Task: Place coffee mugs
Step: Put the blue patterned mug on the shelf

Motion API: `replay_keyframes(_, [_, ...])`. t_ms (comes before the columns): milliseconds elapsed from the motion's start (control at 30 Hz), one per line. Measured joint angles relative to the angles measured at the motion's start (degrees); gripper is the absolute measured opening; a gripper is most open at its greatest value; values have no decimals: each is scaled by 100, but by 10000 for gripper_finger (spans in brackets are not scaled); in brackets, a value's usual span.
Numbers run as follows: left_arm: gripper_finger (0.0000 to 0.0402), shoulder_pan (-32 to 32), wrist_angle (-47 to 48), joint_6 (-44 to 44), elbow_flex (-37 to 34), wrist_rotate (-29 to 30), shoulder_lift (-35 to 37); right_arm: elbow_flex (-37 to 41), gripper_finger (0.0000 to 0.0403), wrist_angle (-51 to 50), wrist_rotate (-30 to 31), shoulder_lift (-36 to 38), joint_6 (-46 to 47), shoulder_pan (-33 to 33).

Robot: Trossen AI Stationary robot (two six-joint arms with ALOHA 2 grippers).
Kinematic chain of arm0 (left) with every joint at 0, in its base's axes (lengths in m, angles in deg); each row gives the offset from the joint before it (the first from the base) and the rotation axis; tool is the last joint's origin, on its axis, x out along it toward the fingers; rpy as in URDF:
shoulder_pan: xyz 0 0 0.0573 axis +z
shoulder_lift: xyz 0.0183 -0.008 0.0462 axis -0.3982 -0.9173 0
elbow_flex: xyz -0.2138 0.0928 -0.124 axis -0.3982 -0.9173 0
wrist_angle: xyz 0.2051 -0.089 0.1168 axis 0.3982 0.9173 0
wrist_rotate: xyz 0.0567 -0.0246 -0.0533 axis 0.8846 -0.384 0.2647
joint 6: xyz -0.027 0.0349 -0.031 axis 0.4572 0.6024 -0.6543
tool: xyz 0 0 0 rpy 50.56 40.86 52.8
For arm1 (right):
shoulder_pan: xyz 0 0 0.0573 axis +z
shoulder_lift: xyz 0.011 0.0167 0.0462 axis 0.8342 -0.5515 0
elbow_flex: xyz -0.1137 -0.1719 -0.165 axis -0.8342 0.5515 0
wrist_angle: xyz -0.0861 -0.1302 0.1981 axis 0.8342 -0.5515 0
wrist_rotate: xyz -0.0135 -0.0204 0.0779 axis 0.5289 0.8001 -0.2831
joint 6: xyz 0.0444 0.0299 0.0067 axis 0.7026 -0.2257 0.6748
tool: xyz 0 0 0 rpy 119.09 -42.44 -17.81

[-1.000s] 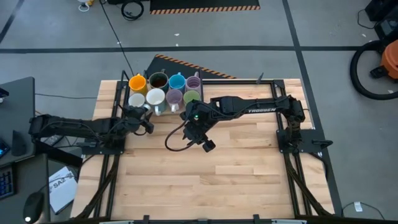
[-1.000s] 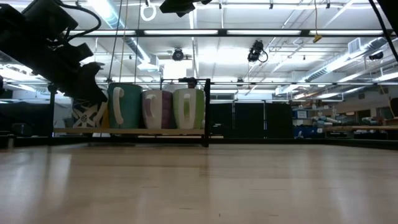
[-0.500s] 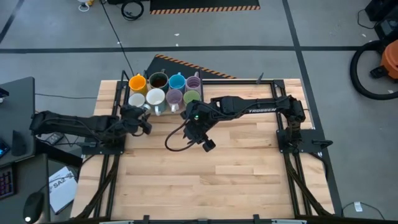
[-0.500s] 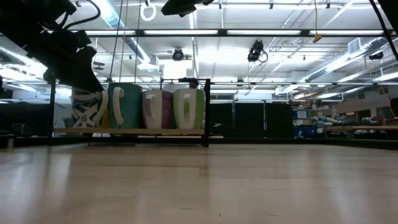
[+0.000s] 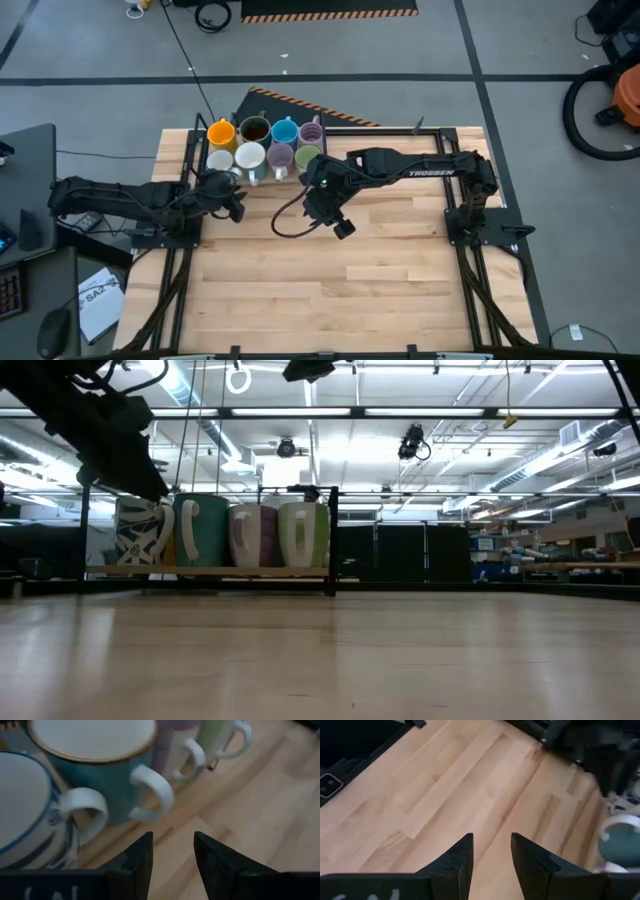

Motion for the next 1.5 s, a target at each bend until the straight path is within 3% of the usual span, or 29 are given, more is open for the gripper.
replay_keyframes(267, [148, -83, 1412, -23, 861, -371, -807, 2, 137, -447, 537, 309, 168, -88])
replay_keyframes(467, [148, -224, 2289, -132, 1462, -291, -1431, 372, 136, -539, 334, 652, 650, -207])
replay_keyframes(767, [148, -434, 2079, -209, 1284, -386, -1780, 2788, 125, 1603, 522, 1596, 874, -134])
replay_keyframes(1000, [148, -698, 2060, -186, 1487, 104, -1766, 4782, 124, 3703, 590, 2532, 1020, -109])
replay_keyframes(1200, [148, -110, 2805, -774, 1828, 69, -1769, 5565, 125, 4678, 863, 2850, 1220, -59])
replay_keyframes(1500, [148, 915, 3434, -413, 2705, -210, -2078, 6334, 125, 6042, 833, 2850, 1181, -9])
